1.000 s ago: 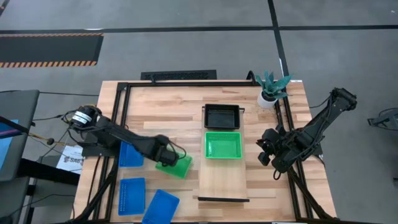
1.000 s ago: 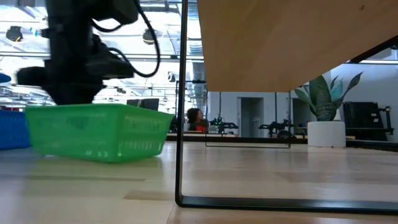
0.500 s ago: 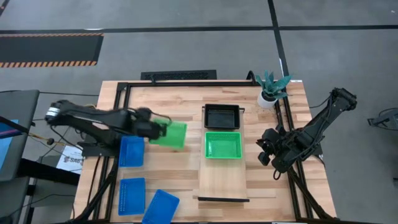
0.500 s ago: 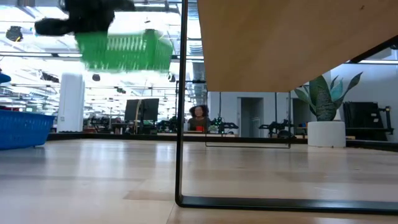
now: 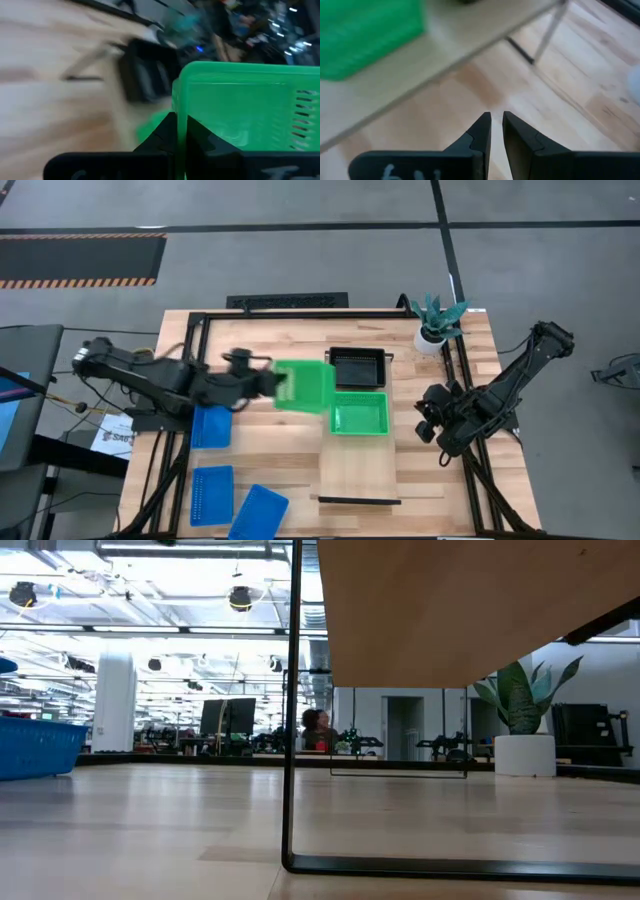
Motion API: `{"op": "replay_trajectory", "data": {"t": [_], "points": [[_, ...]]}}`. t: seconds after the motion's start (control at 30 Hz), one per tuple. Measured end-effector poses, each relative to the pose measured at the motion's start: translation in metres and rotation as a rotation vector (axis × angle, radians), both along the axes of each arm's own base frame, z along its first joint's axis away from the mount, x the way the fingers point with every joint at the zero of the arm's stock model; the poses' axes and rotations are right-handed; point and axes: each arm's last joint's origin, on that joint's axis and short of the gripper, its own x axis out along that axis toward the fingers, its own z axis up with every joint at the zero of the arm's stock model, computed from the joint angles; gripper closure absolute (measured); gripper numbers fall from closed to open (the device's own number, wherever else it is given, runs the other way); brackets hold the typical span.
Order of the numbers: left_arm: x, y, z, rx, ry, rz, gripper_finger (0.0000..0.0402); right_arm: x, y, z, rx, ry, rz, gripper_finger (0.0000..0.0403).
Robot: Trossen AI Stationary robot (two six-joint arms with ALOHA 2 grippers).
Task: Stack baskets on shelf by color
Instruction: Stack the green bin into the stacked green bin on the shelf
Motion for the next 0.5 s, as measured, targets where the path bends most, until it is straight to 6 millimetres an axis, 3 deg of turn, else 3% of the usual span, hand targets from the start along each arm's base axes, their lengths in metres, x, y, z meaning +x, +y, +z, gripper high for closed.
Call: {"op": "replay_trajectory", "data": {"t": [0.23, 0.5], "points": [[0.051, -0.025, -0.007, -0.048, 0.053, -0.126, 0.0401, -0.018, -0.014, -0.002, -0.025, 0.139, -0.162, 0.0331], [0.083, -0.039, 0.034, 0.023, 0.207, -0.089, 0.0402, -0.029, -0.012, -0.015, -0.026, 0.217, -0.144, 0.0331]]}}
